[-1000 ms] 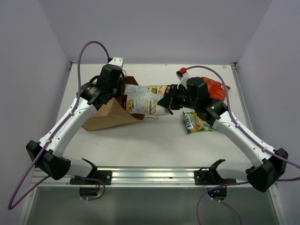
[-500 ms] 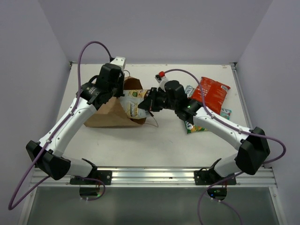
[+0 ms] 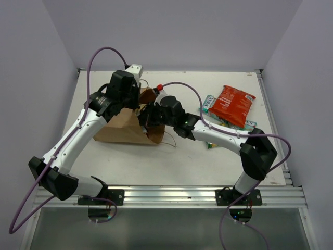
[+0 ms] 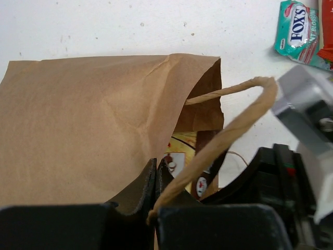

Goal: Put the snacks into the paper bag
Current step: Place the snack in the paper bag, then pick up the snack from the center of the board.

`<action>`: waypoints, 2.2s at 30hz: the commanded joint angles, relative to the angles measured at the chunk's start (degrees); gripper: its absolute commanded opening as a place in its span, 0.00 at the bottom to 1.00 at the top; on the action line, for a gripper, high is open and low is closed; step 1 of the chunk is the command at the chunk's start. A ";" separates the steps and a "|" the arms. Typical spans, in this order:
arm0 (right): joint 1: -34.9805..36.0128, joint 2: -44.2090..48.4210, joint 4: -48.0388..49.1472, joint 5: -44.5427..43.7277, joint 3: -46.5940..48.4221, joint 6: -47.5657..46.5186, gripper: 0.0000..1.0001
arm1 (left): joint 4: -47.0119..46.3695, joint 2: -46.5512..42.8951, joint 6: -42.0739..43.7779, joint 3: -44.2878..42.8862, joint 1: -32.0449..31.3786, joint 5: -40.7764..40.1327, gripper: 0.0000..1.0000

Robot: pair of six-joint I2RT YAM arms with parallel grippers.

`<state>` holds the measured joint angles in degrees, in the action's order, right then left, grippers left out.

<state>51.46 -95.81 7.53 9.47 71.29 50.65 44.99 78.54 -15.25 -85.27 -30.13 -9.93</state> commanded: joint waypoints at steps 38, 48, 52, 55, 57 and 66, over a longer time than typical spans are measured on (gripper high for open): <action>-0.66 15.12 -37.40 -23.43 8.61 -31.73 0.96 | -3.33 -4.89 3.12 1.60 -0.10 -4.74 0.00; -7.68 20.49 -47.51 -43.12 4.30 -42.82 0.98 | -2.54 -5.50 3.73 2.22 -0.10 -4.92 0.00; -10.94 20.84 -46.47 -47.95 0.71 -48.09 0.99 | -2.45 -6.30 3.91 2.66 -0.10 -5.36 0.00; -12.87 21.54 -40.42 -52.96 -5.61 -57.31 0.99 | -1.58 -6.12 4.17 2.22 -0.10 -5.71 0.00; -14.98 21.46 -38.39 -52.20 -8.70 -61.63 0.99 | -1.05 -6.12 4.26 2.22 -0.10 -6.06 0.00; -22.02 18.56 -25.49 -50.17 -15.29 -70.95 0.99 | -0.34 -5.59 5.05 2.22 -0.02 -5.89 0.00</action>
<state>29.87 -75.99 -27.49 -39.29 57.67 -13.78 44.86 74.06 -11.90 -82.65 -30.20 -14.37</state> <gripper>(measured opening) 0.986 0.008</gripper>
